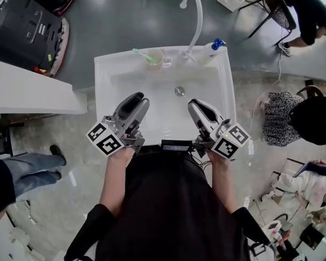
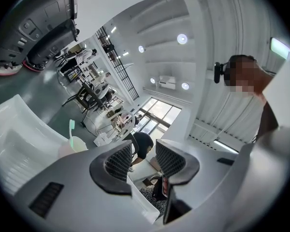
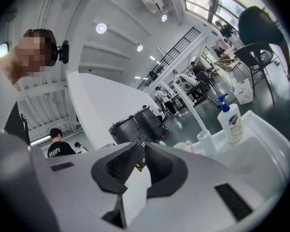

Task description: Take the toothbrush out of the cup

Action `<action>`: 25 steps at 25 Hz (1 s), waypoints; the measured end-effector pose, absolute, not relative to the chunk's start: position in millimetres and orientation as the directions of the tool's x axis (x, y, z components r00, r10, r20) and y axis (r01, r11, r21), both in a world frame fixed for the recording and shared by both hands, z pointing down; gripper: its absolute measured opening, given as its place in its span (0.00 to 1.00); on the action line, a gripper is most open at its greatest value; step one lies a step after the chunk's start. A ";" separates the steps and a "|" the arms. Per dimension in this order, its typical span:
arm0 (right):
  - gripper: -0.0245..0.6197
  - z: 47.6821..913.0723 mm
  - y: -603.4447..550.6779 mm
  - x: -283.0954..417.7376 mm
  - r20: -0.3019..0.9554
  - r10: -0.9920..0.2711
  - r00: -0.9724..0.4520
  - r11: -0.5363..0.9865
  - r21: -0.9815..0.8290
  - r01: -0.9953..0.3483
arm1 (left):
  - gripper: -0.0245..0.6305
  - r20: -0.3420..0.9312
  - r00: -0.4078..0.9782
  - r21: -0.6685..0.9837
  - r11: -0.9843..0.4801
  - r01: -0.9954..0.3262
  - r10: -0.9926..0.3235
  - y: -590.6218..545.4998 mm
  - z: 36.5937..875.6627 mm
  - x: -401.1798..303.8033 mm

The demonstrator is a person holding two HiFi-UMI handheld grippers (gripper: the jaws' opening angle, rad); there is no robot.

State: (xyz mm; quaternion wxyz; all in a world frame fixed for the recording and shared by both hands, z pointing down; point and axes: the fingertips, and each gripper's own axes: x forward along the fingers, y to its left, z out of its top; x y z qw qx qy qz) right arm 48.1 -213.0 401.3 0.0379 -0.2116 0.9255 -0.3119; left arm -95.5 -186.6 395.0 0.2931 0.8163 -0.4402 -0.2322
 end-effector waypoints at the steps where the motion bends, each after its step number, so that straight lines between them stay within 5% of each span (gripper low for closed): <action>1: 0.10 402.5 -213.0 44.8 0.074 -0.425 -0.902 0.709 -0.592 -0.382 | 0.28 -0.114 0.511 0.686 -0.440 -0.579 -0.852 -190.2 399.1 -100.5; 14: 0.10 400.5 -204.8 -0.8 0.183 -0.526 -0.830 0.676 -0.503 -0.539 | 0.28 -0.057 0.594 0.710 -0.451 -0.541 -0.802 -238.2 462.1 -146.3; 25: 0.10 407.9 -215.4 -13.6 0.204 -0.500 -0.841 0.689 -0.495 -0.530 | 0.32 0.058 0.562 0.691 -0.374 -0.619 -0.825 -281.2 516.5 -163.1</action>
